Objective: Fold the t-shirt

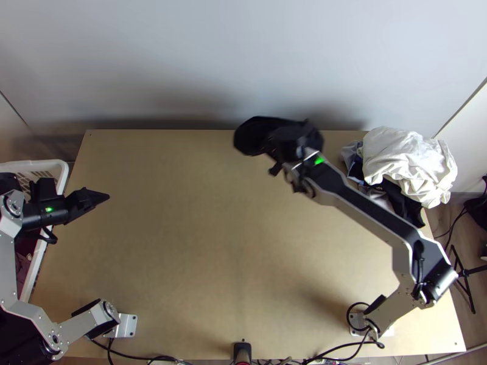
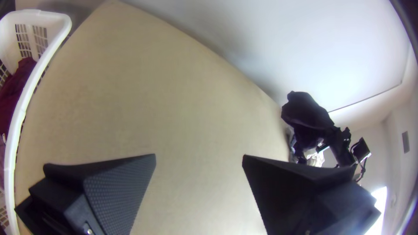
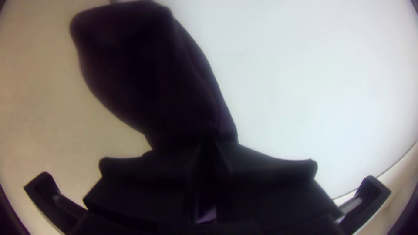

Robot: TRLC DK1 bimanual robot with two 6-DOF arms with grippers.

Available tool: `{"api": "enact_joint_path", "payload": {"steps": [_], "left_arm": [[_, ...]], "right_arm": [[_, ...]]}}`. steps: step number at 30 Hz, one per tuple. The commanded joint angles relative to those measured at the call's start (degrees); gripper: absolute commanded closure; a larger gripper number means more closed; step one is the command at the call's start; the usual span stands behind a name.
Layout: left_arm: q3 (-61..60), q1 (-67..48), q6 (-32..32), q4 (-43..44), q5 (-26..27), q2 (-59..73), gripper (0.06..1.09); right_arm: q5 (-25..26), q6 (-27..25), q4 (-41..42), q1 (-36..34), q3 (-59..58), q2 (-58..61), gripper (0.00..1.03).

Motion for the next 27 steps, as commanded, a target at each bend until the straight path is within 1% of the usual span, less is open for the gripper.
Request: {"api": "enact_joint_path", "payload": {"steps": [1, 6, 11, 20, 27], "left_arm": [[-1.1, -1.0, -0.5, 0.1, 0.0, -1.1, 0.12], [-1.6, -1.5, -1.0, 0.1, 0.0, -1.4, 0.12], [-2.3, -2.8, -2.2, 0.2, 0.0, -2.7, 0.12], [-4.1, -3.9, -2.9, 0.4, 0.0, -4.3, 0.12], [-3.8, -6.6, -5.1, 0.8, 0.0, -5.5, 0.12]], "right_arm": [[0.0, -5.0, 3.7, -8.1, -0.9, -4.2, 1.00], [-1.2, -8.5, 3.7, -12.9, -1.2, -7.9, 1.00], [-4.1, -11.8, 3.8, -19.1, -2.2, -11.5, 1.00], [-12.5, -15.6, 3.7, -33.3, -6.0, -16.9, 1.00], [-19.3, -16.6, 3.7, -44.9, -6.8, -18.3, 1.00]]}}
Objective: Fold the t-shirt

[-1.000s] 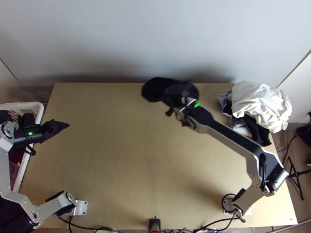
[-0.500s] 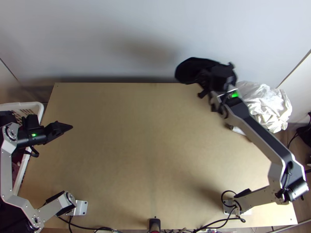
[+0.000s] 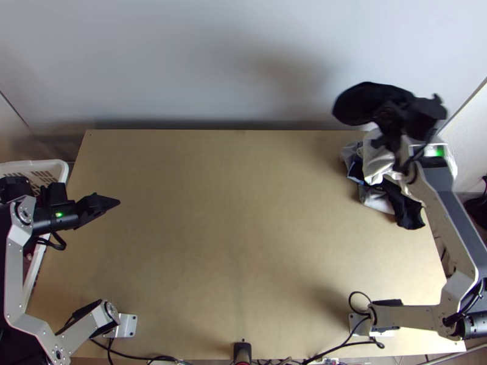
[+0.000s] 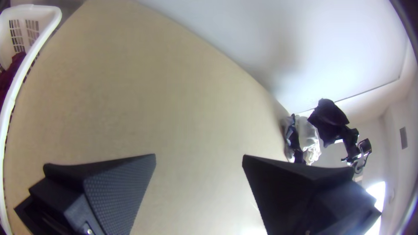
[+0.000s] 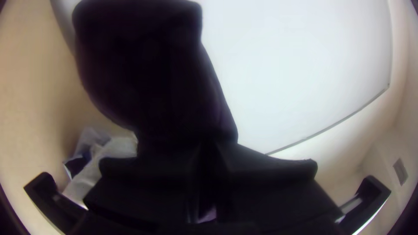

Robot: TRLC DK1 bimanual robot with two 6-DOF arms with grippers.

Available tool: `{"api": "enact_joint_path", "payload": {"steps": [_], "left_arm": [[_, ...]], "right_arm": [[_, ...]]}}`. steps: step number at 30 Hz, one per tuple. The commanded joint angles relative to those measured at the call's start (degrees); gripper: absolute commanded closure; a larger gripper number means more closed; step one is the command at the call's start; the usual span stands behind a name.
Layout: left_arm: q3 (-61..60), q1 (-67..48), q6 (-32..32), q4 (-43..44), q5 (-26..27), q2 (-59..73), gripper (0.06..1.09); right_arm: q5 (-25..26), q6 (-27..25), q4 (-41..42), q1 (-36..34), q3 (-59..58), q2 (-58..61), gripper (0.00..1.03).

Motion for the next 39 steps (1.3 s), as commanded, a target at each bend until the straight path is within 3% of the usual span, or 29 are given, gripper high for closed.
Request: {"api": "enact_joint_path", "payload": {"steps": [1, 9, 18, 30, 39], "left_arm": [[-0.1, -2.8, -1.9, 0.3, 0.0, -1.2, 0.12], [-1.4, -8.5, -5.1, 2.5, -0.5, -1.3, 0.12], [-2.0, -10.8, -7.7, 4.7, -0.8, -1.4, 0.12], [-3.1, -10.4, -7.9, 5.7, -1.6, -1.5, 0.12], [-3.6, -9.8, -7.7, 5.8, -1.8, -1.4, 0.12]], "right_arm": [[-6.8, -1.5, 0.0, -12.2, -1.0, -2.0, 1.00], [-13.5, -2.9, 0.1, -22.6, 3.4, -0.9, 1.00], [-16.7, -4.3, -0.4, -27.5, 7.4, 1.2, 1.00], [-16.7, -4.5, 3.8, -23.6, -14.5, -1.5, 1.00], [-15.6, -1.5, 16.6, -17.7, -32.1, -1.4, 1.00]]}}
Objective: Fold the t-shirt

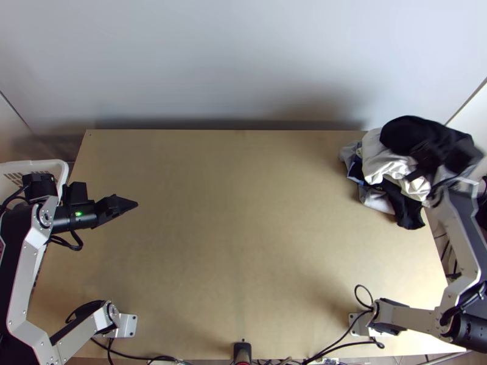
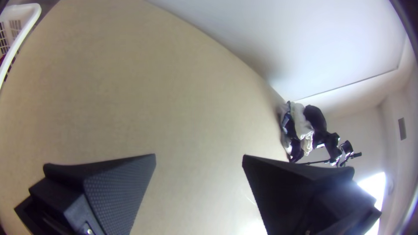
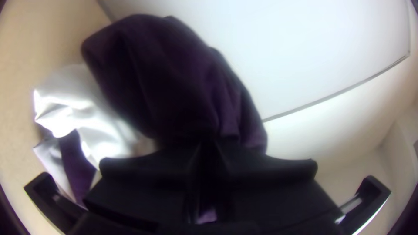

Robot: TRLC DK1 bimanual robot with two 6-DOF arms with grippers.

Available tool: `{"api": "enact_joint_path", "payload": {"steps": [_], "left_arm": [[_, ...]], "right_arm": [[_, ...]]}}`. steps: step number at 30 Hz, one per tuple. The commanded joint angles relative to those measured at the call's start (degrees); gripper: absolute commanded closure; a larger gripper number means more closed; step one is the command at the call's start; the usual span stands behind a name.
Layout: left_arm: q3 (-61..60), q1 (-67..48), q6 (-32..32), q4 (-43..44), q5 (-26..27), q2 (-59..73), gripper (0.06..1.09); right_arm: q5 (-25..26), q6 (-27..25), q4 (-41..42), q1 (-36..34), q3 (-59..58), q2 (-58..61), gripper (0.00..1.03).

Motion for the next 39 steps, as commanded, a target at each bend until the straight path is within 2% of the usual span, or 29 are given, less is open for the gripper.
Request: {"api": "enact_joint_path", "payload": {"steps": [1, 6, 10, 15, 16, 22, 25, 32, 36, 39], "left_arm": [[-0.1, 0.1, -0.2, 0.0, -0.2, 0.1, 0.12], [-0.3, 0.1, -0.3, 0.0, -0.5, 0.0, 0.12], [-0.9, 0.2, -0.3, 0.0, -0.7, -0.2, 0.12], [-1.4, 0.1, -0.3, -0.1, -0.7, -0.9, 0.12], [-1.4, 0.0, -0.4, -0.1, -0.7, -0.9, 0.12], [-2.6, -0.2, -0.4, 0.0, -0.8, -1.4, 0.12], [-4.1, 0.0, -0.3, 0.0, -0.8, -2.6, 0.12], [-8.0, 0.4, 0.3, 0.0, -0.9, -5.5, 0.12], [-8.6, 0.2, 0.0, 0.0, -0.8, -6.7, 0.12], [-8.4, 0.1, -0.2, 0.3, -1.0, -6.7, 0.12]], "right_arm": [[1.1, 1.2, 8.2, 3.6, -12.4, 1.5, 1.00], [1.1, 4.5, 9.0, 4.6, -13.3, 2.2, 1.00], [1.1, 5.0, 8.8, 4.6, -13.8, 1.9, 1.00], [1.0, 7.0, 4.1, 5.3, -13.7, -2.7, 0.98], [1.0, 7.2, 3.7, 5.3, -13.9, -3.6, 0.89], [0.4, 8.8, 0.4, 4.6, -12.2, -6.5, 0.19], [0.4, 8.9, 0.0, 3.7, -11.6, -7.1, 0.03], [-0.5, 8.7, -3.3, 3.4, -12.2, -11.5, 0.03], [-0.6, 9.6, -8.1, 5.1, -12.3, -15.0, 0.03], [-0.6, 12.1, -13.8, 6.9, -10.9, -17.3, 0.03]]}}
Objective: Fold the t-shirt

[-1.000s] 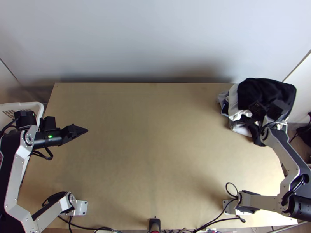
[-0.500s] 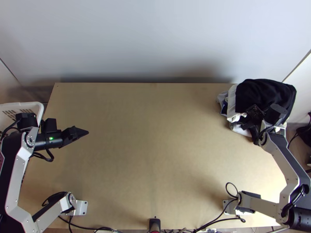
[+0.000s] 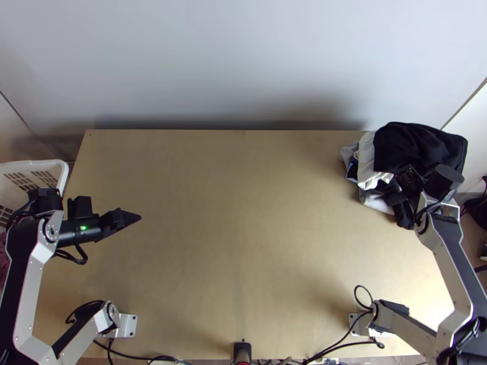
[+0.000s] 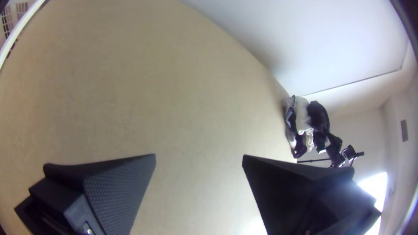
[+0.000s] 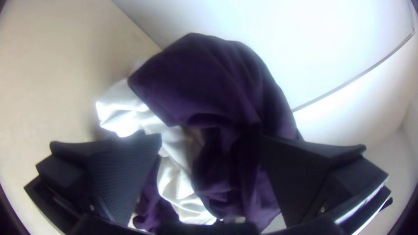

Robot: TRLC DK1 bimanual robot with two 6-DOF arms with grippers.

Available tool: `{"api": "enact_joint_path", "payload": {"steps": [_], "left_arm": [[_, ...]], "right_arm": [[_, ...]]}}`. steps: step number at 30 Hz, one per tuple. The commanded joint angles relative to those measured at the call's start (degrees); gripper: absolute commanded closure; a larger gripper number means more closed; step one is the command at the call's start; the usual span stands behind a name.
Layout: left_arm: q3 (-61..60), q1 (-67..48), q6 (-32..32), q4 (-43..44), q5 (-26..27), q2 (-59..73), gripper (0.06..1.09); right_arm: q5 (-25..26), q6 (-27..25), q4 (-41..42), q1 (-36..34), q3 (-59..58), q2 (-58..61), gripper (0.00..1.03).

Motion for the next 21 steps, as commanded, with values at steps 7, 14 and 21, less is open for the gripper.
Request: {"api": "enact_joint_path", "payload": {"steps": [7, 14, 21], "left_arm": [[-0.4, -0.5, -2.7, 4.8, -3.3, -3.2, 0.12], [-0.1, -3.4, -8.2, 10.5, -7.8, -4.8, 0.12], [-2.6, -6.4, -11.7, 18.5, -14.3, -9.0, 0.12]], "right_arm": [[-0.1, 18.5, -22.7, 11.2, 5.5, -12.6, 0.03], [-0.1, 41.9, -32.3, 20.7, 7.0, -17.8, 0.03], [-0.1, 57.6, -33.2, 24.7, 4.8, -23.5, 0.03]]}}
